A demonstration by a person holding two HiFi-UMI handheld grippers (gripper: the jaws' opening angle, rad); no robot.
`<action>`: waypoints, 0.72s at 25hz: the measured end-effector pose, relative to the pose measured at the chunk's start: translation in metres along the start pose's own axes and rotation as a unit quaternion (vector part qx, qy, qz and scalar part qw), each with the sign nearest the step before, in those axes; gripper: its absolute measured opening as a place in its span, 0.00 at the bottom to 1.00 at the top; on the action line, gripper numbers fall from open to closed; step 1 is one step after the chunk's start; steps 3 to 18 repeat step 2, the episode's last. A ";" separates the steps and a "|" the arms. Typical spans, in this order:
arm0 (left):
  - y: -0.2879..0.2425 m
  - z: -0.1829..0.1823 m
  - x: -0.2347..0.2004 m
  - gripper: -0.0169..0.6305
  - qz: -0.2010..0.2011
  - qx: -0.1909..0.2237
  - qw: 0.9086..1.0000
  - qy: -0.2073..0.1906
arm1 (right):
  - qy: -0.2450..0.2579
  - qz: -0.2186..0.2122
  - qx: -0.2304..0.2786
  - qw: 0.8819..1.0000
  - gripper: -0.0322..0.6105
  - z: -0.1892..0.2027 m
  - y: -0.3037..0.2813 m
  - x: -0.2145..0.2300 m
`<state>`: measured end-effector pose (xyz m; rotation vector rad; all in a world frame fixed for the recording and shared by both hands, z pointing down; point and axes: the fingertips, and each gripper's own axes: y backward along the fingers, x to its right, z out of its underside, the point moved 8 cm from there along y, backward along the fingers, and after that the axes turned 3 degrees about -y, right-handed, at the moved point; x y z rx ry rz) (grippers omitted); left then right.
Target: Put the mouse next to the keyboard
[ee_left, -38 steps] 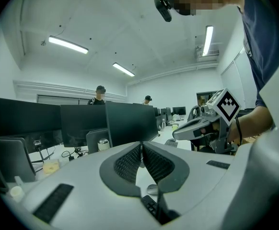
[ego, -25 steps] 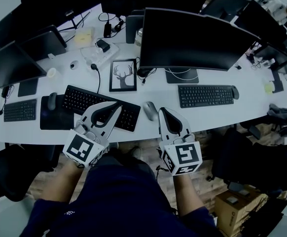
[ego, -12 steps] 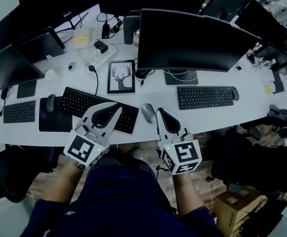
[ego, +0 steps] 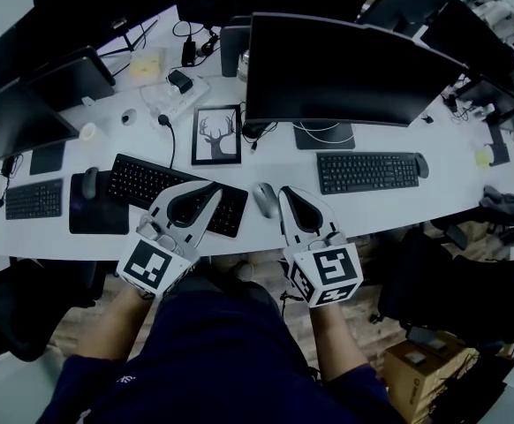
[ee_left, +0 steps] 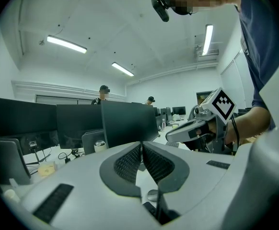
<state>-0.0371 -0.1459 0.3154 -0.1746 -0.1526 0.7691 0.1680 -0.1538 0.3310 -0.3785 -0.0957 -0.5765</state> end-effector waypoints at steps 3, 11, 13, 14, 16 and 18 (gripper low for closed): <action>0.000 0.001 0.000 0.09 0.001 0.000 1.000 0.001 | 0.001 -0.002 0.002 1.000 0.05 -0.001 -0.001 -0.001; 0.000 0.001 0.000 0.09 0.001 0.000 1.000 0.001 | 0.001 -0.002 0.002 1.000 0.05 -0.001 -0.001 -0.001; 0.000 0.001 0.000 0.09 0.001 0.000 1.000 0.001 | 0.001 -0.002 0.002 1.000 0.05 -0.001 -0.001 -0.001; 0.000 0.001 0.000 0.09 0.001 0.000 1.000 0.001 | 0.001 -0.002 0.002 1.000 0.05 -0.001 -0.001 -0.001; 0.000 0.001 0.000 0.09 0.001 0.000 1.000 0.001 | 0.001 -0.002 0.002 1.000 0.05 -0.001 -0.001 -0.001; 0.000 0.001 0.000 0.09 0.001 0.000 1.000 0.001 | 0.001 -0.002 0.002 1.000 0.05 -0.001 -0.001 -0.001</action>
